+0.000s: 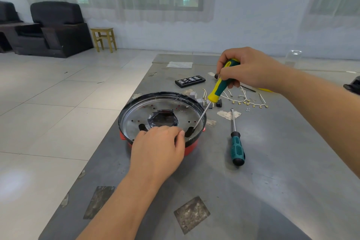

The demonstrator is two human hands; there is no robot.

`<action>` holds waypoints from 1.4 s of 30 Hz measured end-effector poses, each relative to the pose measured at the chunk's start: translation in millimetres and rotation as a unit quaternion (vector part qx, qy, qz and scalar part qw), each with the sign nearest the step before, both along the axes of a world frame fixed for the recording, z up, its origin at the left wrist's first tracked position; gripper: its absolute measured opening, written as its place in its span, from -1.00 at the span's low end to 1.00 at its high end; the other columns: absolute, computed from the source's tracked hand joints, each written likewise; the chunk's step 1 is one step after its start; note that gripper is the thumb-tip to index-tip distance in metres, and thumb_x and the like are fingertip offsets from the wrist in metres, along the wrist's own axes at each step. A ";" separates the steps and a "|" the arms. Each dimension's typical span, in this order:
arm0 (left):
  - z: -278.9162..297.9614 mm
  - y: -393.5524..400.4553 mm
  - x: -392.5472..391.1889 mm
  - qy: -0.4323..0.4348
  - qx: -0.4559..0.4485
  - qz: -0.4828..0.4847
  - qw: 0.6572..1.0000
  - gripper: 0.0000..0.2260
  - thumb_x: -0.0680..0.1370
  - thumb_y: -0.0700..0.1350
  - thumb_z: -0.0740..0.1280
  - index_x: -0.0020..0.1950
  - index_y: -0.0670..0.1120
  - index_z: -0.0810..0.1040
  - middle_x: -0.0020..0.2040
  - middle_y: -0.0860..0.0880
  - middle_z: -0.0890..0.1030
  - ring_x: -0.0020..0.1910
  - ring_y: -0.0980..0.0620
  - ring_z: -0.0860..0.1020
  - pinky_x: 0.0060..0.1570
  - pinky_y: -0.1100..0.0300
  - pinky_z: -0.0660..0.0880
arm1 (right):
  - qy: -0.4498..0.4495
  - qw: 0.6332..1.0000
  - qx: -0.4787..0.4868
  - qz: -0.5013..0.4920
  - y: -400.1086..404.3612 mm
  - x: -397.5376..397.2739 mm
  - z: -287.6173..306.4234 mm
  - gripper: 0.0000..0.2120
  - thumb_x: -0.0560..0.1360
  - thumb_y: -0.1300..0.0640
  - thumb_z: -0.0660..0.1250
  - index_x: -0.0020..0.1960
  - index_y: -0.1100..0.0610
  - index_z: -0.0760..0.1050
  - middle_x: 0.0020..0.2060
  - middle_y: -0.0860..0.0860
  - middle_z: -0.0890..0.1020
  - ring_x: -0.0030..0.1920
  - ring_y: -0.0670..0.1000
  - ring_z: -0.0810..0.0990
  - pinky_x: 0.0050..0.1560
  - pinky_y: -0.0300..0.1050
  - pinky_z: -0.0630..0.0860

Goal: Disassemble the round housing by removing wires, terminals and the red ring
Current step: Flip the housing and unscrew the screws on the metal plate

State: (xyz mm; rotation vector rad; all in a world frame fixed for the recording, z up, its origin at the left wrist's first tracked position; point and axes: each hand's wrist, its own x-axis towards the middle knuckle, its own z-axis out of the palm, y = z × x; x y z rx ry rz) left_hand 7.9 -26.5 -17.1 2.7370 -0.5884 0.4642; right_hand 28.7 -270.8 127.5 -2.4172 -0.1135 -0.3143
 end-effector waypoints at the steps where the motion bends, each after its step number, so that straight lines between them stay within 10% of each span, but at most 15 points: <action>1: 2.2 -0.5 2.6 0.015 -0.029 -0.006 0.999 -0.69 0.68 0.09 0.13 0.11 0.14 0.68 -0.08 0.14 0.70 -0.03 0.04 0.64 -0.02 0.05 0.53 | -0.003 1.000 0.001 -0.005 -1.6 0.5 -0.5 -0.95 0.45 0.21 0.38 -0.09 0.12 0.58 -0.20 0.13 0.73 -0.32 -0.01 0.65 -0.16 -0.03 0.65; 10: 33.0 -7.9 53.5 0.207 0.047 -0.150 0.966 -0.74 0.61 -0.07 0.39 0.20 0.25 0.68 -0.11 0.18 0.60 -0.11 0.16 0.52 -0.11 0.22 0.48 | 0.002 0.999 0.019 -0.050 -16.0 5.6 -16.6 -0.94 0.44 0.17 0.38 -0.08 0.10 0.58 -0.32 0.03 0.72 -0.40 -0.08 0.62 -0.35 -0.22 0.54; 27: 18.8 -2.7 64.4 0.195 -0.069 -0.198 0.958 -0.91 0.62 -0.01 0.39 -0.07 0.17 0.60 -0.20 0.18 0.61 -0.27 0.30 0.51 -0.21 0.32 0.38 | 0.014 0.998 0.026 -0.055 -15.0 10.4 -21.2 -0.95 0.49 0.13 0.38 -0.06 0.06 0.56 -0.40 -0.07 0.68 -0.44 -0.13 0.61 -0.40 -0.30 0.52; 34: 18.1 3.9 41.8 0.167 -0.257 -0.146 0.941 -0.93 0.45 0.02 0.35 -0.12 0.20 0.57 -0.18 0.13 0.71 -0.16 0.12 0.66 -0.08 0.11 0.62 | -0.074 0.971 0.219 -0.051 -18.6 6.0 -10.7 -0.79 0.46 0.21 0.51 0.03 0.14 0.52 -0.21 0.12 0.67 -0.35 0.04 0.64 -0.30 -0.11 0.60; 42: 1.3 -5.5 11.8 0.040 -0.361 -0.117 0.924 -0.82 0.52 -0.12 0.51 -0.12 0.18 0.64 -0.17 0.29 0.66 -0.14 0.22 0.62 -0.13 0.47 0.47 | -0.223 0.963 0.123 -0.085 -9.4 -8.6 -5.3 -0.68 0.47 -0.13 0.40 -0.04 0.12 0.48 -0.22 0.13 0.56 -0.26 0.02 0.55 -0.18 -0.09 0.53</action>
